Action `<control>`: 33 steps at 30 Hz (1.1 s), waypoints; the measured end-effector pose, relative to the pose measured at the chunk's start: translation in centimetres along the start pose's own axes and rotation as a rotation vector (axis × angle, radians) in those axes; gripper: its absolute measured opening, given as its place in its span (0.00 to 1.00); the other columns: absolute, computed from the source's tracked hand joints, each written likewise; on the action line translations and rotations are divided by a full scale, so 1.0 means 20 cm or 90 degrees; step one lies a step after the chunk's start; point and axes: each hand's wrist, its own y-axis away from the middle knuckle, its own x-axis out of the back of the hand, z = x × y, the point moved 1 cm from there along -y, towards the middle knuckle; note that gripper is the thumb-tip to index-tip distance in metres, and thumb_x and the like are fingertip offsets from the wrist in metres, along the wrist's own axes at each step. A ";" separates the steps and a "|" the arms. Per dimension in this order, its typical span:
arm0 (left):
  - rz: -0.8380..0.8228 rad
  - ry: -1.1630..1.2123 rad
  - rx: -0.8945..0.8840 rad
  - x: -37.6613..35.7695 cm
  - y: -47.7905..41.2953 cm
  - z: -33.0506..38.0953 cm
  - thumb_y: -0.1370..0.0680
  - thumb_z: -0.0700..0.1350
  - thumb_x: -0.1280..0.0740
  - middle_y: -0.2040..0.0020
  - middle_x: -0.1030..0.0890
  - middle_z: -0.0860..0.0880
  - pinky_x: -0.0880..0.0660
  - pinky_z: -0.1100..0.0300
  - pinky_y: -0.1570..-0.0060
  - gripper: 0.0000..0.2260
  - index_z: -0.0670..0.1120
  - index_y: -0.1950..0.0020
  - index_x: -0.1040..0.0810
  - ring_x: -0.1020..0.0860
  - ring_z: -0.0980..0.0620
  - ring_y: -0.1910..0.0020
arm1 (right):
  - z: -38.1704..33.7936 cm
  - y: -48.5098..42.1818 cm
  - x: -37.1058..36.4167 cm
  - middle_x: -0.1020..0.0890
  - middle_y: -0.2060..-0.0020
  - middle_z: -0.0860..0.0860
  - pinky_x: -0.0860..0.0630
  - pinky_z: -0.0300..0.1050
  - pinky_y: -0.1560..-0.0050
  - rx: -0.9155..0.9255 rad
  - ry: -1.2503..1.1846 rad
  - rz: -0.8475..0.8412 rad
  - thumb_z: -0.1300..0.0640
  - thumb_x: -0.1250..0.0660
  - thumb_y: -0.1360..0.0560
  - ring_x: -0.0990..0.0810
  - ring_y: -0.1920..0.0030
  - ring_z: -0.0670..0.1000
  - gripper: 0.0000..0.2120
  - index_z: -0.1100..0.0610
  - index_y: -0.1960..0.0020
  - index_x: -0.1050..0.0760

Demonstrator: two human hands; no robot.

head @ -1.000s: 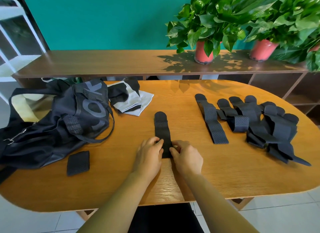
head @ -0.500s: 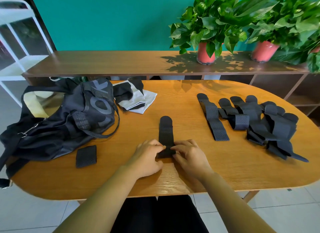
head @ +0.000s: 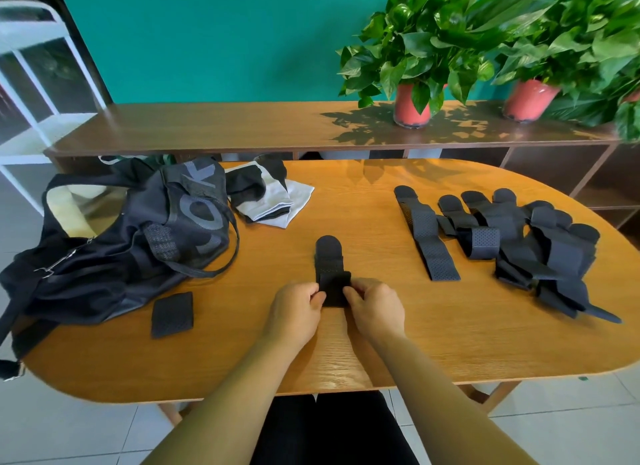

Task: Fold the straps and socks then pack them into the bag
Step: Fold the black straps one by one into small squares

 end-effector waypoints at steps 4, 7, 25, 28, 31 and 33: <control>0.005 -0.037 0.035 0.00 -0.01 0.02 0.20 0.48 0.37 0.60 0.24 0.51 0.37 0.65 0.68 0.08 0.46 0.53 0.21 0.28 0.54 0.62 | -0.01 0.00 -0.01 0.18 0.54 0.50 0.27 0.42 0.60 -0.011 0.029 0.016 0.52 0.38 0.21 0.22 0.57 0.49 0.10 0.51 0.46 0.20; 0.009 -0.018 0.079 -0.01 -0.02 0.04 0.20 0.48 0.36 0.46 0.20 0.49 0.28 0.64 0.56 0.15 0.47 0.33 0.25 0.23 0.53 0.50 | -0.01 -0.01 -0.03 0.18 0.56 0.50 0.27 0.42 0.62 -0.015 0.045 0.022 0.51 0.38 0.22 0.23 0.59 0.49 0.10 0.51 0.48 0.19; -0.161 -0.178 -0.072 0.09 -0.03 0.06 0.26 0.56 0.32 0.41 0.34 0.51 0.24 0.56 0.52 0.26 0.48 0.31 0.30 0.28 0.50 0.49 | 0.02 -0.01 -0.01 0.26 0.43 0.48 0.23 0.48 0.51 0.125 0.078 -0.007 0.54 0.38 0.23 0.27 0.45 0.49 0.17 0.52 0.35 0.27; -0.173 -0.155 -0.097 0.11 -0.02 0.04 0.26 0.54 0.32 0.40 0.33 0.52 0.24 0.56 0.49 0.25 0.49 0.30 0.30 0.28 0.51 0.46 | 0.04 0.00 0.02 0.25 0.38 0.47 0.27 0.47 0.44 0.207 0.104 -0.062 0.57 0.38 0.26 0.32 0.40 0.48 0.21 0.54 0.33 0.28; -0.194 -0.097 -0.117 0.13 0.02 0.01 0.26 0.51 0.31 0.38 0.32 0.54 0.26 0.57 0.44 0.26 0.49 0.29 0.30 0.29 0.53 0.43 | 0.05 0.04 0.04 0.26 0.35 0.45 0.32 0.46 0.37 0.268 0.145 -0.127 0.56 0.37 0.29 0.34 0.36 0.48 0.27 0.53 0.30 0.31; -0.207 -0.089 -0.140 0.14 0.04 0.00 0.27 0.51 0.31 0.38 0.31 0.55 0.26 0.56 0.43 0.25 0.49 0.31 0.28 0.30 0.54 0.43 | 0.06 0.07 0.05 0.27 0.34 0.44 0.34 0.44 0.38 0.313 0.175 -0.131 0.56 0.38 0.28 0.34 0.36 0.48 0.26 0.51 0.30 0.32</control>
